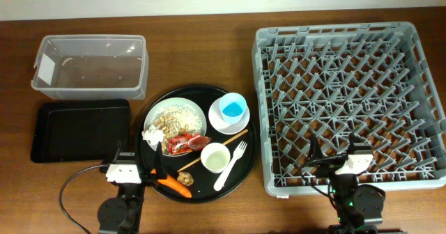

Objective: Sort waste into correct bins and load items into the dishwasher rack

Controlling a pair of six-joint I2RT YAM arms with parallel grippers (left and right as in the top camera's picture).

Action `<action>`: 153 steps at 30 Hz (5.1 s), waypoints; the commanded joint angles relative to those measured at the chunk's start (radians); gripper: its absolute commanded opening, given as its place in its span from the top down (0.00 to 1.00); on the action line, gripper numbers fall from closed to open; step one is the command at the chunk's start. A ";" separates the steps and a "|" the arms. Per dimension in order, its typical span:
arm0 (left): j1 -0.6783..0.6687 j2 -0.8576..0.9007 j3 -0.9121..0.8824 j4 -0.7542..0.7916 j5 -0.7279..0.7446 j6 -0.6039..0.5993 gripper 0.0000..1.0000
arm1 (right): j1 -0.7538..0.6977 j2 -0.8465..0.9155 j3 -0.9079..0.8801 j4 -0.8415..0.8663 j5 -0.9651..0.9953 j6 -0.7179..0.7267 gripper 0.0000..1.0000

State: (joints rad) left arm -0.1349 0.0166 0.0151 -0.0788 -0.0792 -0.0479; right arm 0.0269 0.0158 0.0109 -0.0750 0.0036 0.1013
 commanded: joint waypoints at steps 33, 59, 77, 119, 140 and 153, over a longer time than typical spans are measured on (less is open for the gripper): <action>0.001 0.412 0.418 -0.362 0.015 0.004 0.01 | 0.006 0.319 0.372 -0.352 -0.056 0.065 0.01; 0.015 1.601 1.001 -0.675 -0.026 -0.071 0.49 | 0.005 0.923 0.926 -0.969 -0.016 0.061 0.01; 0.106 1.506 1.242 -0.514 -0.083 -0.071 0.99 | 0.005 0.923 0.926 -0.969 -0.014 0.061 0.01; -0.319 1.696 1.032 -0.686 -0.030 -0.071 0.35 | 0.005 0.923 0.926 -0.977 -0.014 0.061 0.01; -0.142 1.641 1.383 -0.837 -0.087 -0.070 0.99 | 0.005 0.923 0.926 -0.977 -0.014 0.061 0.01; 0.207 1.772 1.383 -0.252 -0.052 -0.071 0.39 | 0.005 0.923 0.926 -0.976 -0.014 0.061 0.01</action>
State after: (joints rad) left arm 0.0696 1.7920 1.3895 -0.3363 -0.1547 -0.1204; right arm 0.0269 0.9417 0.9192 -1.0515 -0.0227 0.1577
